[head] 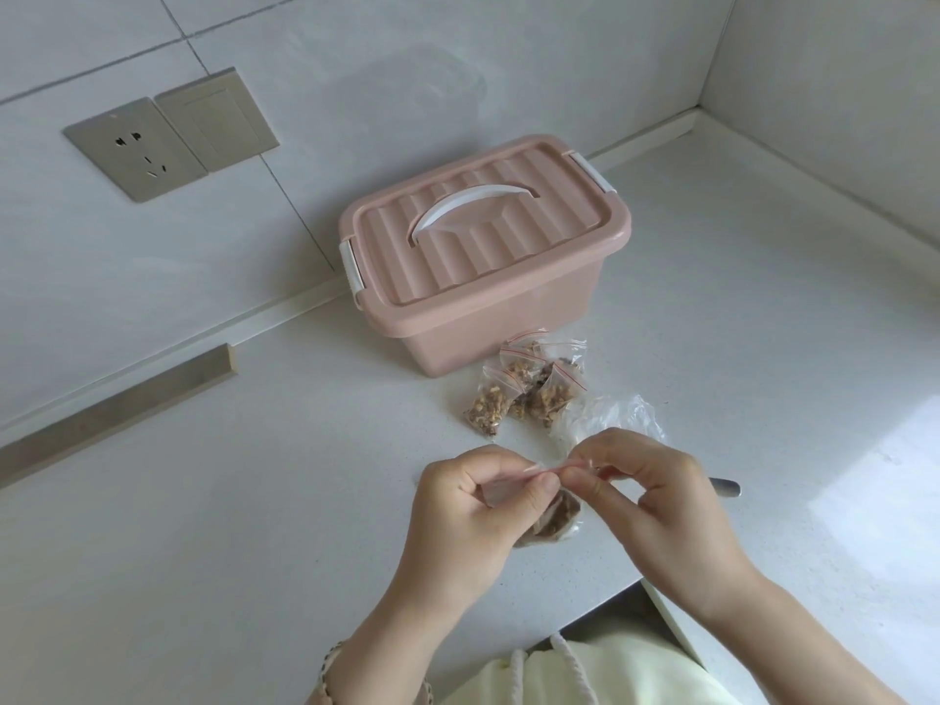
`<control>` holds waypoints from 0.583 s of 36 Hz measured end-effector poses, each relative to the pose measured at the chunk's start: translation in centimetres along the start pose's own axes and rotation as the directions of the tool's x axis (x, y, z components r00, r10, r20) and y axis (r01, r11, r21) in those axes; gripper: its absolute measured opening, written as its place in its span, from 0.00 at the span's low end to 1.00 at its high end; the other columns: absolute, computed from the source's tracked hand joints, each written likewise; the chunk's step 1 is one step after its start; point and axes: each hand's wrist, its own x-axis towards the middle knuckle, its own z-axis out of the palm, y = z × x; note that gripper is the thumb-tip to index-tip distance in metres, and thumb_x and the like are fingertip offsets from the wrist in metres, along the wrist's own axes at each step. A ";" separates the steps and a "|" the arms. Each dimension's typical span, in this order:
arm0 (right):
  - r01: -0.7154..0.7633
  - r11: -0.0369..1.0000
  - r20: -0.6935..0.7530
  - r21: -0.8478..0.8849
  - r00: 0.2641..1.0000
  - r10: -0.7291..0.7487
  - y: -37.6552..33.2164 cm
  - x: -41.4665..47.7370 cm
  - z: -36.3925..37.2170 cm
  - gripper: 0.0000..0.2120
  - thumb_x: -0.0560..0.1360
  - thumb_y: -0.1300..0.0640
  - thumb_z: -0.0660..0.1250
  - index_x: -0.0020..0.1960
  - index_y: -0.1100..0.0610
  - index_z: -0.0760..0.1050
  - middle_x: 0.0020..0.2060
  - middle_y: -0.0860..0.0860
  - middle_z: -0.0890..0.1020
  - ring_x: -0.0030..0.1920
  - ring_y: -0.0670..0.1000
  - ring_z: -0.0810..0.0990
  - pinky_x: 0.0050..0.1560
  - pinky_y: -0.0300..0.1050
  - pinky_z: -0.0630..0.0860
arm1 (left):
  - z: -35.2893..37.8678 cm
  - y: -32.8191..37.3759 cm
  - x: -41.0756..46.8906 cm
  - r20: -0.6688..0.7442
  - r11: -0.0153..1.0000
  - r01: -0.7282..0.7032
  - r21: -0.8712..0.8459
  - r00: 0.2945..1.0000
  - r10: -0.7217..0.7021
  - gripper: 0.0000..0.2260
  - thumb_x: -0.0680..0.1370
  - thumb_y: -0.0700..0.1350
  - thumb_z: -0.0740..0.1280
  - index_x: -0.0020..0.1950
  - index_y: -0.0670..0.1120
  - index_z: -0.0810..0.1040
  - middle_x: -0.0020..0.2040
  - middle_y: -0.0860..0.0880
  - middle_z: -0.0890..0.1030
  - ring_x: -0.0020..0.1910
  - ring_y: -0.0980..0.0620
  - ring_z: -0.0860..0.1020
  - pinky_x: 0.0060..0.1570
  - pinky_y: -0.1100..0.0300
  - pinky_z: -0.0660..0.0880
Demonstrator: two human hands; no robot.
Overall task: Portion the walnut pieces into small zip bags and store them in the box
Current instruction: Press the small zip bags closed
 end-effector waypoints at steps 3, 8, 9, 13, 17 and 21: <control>0.025 0.999 -0.012 -0.027 1.000 -0.026 0.2 -0.1 0.0 0.06 0.71 0.46 0.63 0.41 0.46 0.77 0.37 0.42 0.80 0.38 0.43 0.78 0.40 0.29 0.71 | -0.2 -0.1 0.2 0.021 0.999 0.049 -0.015 0.999 -0.048 0.01 0.66 0.41 0.73 0.36 0.45 0.84 0.36 0.45 0.84 0.36 0.52 0.82 0.35 0.65 0.76; 0.029 1.000 -0.015 0.011 0.999 -0.029 0.4 0.4 -1.1 0.06 0.71 0.47 0.63 0.41 0.47 0.77 0.37 0.43 0.80 0.38 0.46 0.79 0.41 0.37 0.74 | -1.6 0.5 0.6 0.076 0.994 0.108 -0.017 0.991 -0.107 0.09 0.60 0.49 0.79 0.37 0.50 0.85 0.38 0.50 0.85 0.40 0.55 0.81 0.44 0.64 0.74; 0.024 1.000 -0.016 0.019 1.000 -0.024 0.4 0.4 -1.3 0.06 0.71 0.47 0.63 0.41 0.47 0.77 0.37 0.43 0.80 0.38 0.46 0.80 0.41 0.39 0.75 | -1.9 0.5 0.6 0.067 0.993 0.119 -0.022 0.991 -0.118 0.08 0.61 0.49 0.79 0.37 0.51 0.85 0.38 0.51 0.84 0.40 0.56 0.80 0.45 0.63 0.72; 0.019 1.000 0.001 0.010 1.000 -0.019 0.5 0.3 -1.4 0.07 0.71 0.46 0.63 0.41 0.48 0.77 0.37 0.44 0.80 0.39 0.47 0.80 0.43 0.40 0.75 | -2.2 0.2 0.4 0.032 0.983 0.165 -0.086 0.986 -0.163 0.13 0.57 0.54 0.76 0.37 0.49 0.85 0.37 0.49 0.83 0.40 0.46 0.76 0.48 0.47 0.72; -0.004 1.000 -0.011 0.018 1.000 0.004 0.5 0.3 -1.2 0.09 0.70 0.46 0.63 0.39 0.49 0.78 0.37 0.43 0.80 0.40 0.46 0.80 0.43 0.39 0.75 | -2.1 0.1 0.1 0.010 0.975 0.170 -0.141 0.985 -0.170 0.13 0.57 0.52 0.76 0.36 0.45 0.84 0.33 0.47 0.81 0.40 0.44 0.74 0.48 0.43 0.71; -0.006 1.000 -0.007 0.008 1.000 0.006 0.6 0.2 -1.2 0.10 0.70 0.46 0.63 0.40 0.50 0.78 0.38 0.43 0.81 0.40 0.46 0.80 0.44 0.39 0.75 | -1.8 0.1 -0.1 -0.014 0.987 0.105 -0.125 0.994 -0.107 0.05 0.60 0.44 0.76 0.32 0.46 0.83 0.30 0.52 0.80 0.34 0.54 0.77 0.41 0.65 0.72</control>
